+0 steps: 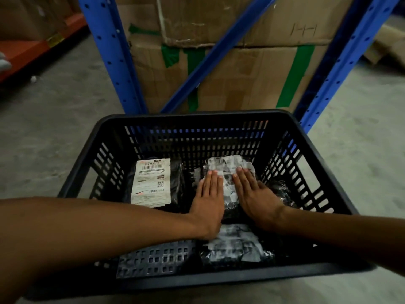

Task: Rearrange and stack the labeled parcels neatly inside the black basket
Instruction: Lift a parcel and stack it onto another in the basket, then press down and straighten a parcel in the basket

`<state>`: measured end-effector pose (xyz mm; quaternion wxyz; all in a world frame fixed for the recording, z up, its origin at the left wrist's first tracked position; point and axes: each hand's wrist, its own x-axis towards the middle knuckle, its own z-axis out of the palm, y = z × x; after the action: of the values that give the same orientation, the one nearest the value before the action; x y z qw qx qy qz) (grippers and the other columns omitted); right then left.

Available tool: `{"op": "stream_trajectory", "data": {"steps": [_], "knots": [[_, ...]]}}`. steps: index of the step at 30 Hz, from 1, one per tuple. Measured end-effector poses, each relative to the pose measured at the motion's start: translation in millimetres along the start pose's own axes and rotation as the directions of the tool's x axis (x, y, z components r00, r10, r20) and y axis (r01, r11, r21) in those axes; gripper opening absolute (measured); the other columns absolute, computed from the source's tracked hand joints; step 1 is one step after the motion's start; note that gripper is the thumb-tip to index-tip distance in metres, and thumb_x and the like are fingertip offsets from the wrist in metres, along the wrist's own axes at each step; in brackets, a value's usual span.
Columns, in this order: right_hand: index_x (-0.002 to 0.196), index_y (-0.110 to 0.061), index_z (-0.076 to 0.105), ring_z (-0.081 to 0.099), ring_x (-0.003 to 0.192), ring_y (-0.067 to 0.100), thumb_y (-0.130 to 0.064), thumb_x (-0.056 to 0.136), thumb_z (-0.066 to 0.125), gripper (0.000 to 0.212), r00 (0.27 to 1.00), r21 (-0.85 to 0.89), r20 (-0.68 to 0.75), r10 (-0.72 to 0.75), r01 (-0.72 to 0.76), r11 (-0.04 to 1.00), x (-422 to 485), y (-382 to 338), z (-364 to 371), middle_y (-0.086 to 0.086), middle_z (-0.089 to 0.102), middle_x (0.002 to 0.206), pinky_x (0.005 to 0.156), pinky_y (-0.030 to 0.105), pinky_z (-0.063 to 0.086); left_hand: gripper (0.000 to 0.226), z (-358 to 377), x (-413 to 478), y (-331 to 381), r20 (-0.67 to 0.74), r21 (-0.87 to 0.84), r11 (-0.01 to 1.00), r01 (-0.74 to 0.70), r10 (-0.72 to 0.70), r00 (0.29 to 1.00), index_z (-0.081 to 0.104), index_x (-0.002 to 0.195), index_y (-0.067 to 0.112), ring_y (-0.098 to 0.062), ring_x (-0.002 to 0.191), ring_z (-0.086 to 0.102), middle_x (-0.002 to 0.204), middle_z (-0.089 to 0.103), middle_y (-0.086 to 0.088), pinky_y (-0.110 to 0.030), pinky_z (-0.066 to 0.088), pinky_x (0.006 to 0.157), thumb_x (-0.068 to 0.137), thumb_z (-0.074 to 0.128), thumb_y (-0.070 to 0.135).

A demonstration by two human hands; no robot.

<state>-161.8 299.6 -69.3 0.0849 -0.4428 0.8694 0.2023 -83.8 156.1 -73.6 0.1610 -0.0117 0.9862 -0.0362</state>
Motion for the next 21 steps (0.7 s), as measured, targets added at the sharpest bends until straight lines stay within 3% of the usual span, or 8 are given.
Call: {"op": "stream_trajectory", "data": {"steps": [4, 7, 9, 11, 13, 16, 18, 21], "knots": [[0.151, 0.004, -0.012, 0.001, 0.151, 0.040, -0.021, 0.088, 0.058, 0.097, 0.995, 0.075, 0.073, -0.061, 0.055, 0.996, 1, 15, -25, 0.029, -0.010, 0.161, 0.118, 0.050, 0.029, 0.101, -26, 2, -14, 0.078, -0.063, 0.994, -0.089, 0.094, 0.993, -0.010, 0.154, -0.006, -0.040, 0.153, -0.010, 0.163, -0.013, -0.027, -0.046, 0.008, 0.126, 0.091, 0.055, 0.037], [0.143, -0.020, 0.042, 0.051, 0.128, 0.017, -0.033, 0.084, 0.064, 0.064, 0.990, 0.448, -0.115, -0.086, 0.128, 0.885, -8, 50, -80, 0.007, 0.058, 0.137, 0.119, 0.051, 0.021, 0.064, -77, -1, -54, -0.061, -0.363, 0.925, -0.113, 0.097, 0.993, 0.052, 0.136, 0.007, -0.031, 0.118, 0.061, 0.130, 0.062, -0.017, -0.043, 0.054, 0.096, 0.083, 0.062, 0.042], [0.123, -0.029, 0.061, 0.063, 0.104, 0.008, -0.036, 0.085, 0.069, 0.040, 0.981, 0.752, -0.194, 0.022, 0.134, 0.645, -18, 68, -122, -0.006, 0.070, 0.112, 0.104, 0.041, 0.043, 0.016, -118, -9, -82, -0.162, -0.672, 0.734, -0.101, -0.013, 0.987, 0.072, 0.089, 0.016, -0.022, 0.084, 0.065, 0.087, 0.071, -0.006, -0.038, 0.052, 0.079, 0.082, 0.064, 0.028], [0.111, -0.027, 0.068, 0.068, 0.096, 0.010, -0.043, 0.082, 0.071, 0.033, 0.971, 0.946, -0.186, 0.149, 0.136, 0.294, -19, 71, -151, -0.006, 0.074, 0.103, 0.086, 0.031, 0.051, 0.017, -153, -20, -104, -0.161, -0.879, 0.471, -0.074, -0.148, 0.976, 0.067, 0.065, 0.020, -0.017, 0.076, 0.059, 0.071, 0.065, 0.000, -0.035, 0.045, 0.079, 0.081, 0.063, 0.025], [0.104, -0.019, 0.072, 0.073, 0.091, 0.019, -0.053, 0.081, 0.068, 0.041, 0.971, 0.994, -0.025, 0.240, 0.049, -0.096, -8, 64, -163, 0.002, 0.078, 0.096, 0.081, 0.035, 0.056, 0.024, -165, -30, -119, -0.023, -0.989, 0.145, 0.016, -0.258, 0.966, 0.068, 0.073, 0.021, -0.020, 0.074, 0.062, 0.071, 0.066, -0.001, -0.035, 0.051, 0.077, 0.076, 0.066, 0.045], [0.068, -0.018, 0.067, 0.060, 0.058, 0.018, -0.060, 0.081, 0.062, 0.045, 0.941, 0.863, 0.295, 0.167, -0.187, -0.470, 18, 36, -158, 0.003, 0.064, 0.064, 0.058, 0.025, 0.046, 0.047, -138, -40, -137, 0.286, -0.958, -0.073, 0.277, -0.299, 0.910, 0.066, 0.089, 0.020, -0.026, 0.073, 0.063, 0.082, 0.066, -0.007, -0.038, 0.057, 0.068, 0.081, 0.055, 0.065], [0.072, -0.016, 0.067, 0.057, 0.060, 0.018, -0.043, 0.083, 0.068, 0.029, 0.926, 0.836, 0.363, 0.100, -0.276, -0.473, 32, 6, -147, 0.004, 0.063, 0.070, 0.057, 0.025, 0.045, 0.049, -103, -50, -144, 0.463, -0.886, -0.146, 0.440, -0.250, 0.850, 0.063, 0.104, 0.017, -0.028, 0.088, 0.061, 0.102, 0.064, -0.009, -0.043, 0.056, 0.079, 0.090, 0.047, 0.061], [0.102, 0.000, 0.069, 0.071, 0.077, 0.028, -0.008, 0.081, 0.073, 0.023, 0.901, 0.885, 0.383, 0.201, -0.296, -0.360, 46, -45, -133, 0.016, 0.074, 0.098, 0.060, 0.033, 0.057, 0.049, -64, -70, -148, 0.552, -0.832, -0.079, 0.550, -0.223, 0.803, 0.059, 0.130, 0.012, -0.031, 0.116, 0.062, 0.128, 0.066, -0.009, -0.051, 0.049, 0.102, 0.092, 0.059, 0.044]]}}
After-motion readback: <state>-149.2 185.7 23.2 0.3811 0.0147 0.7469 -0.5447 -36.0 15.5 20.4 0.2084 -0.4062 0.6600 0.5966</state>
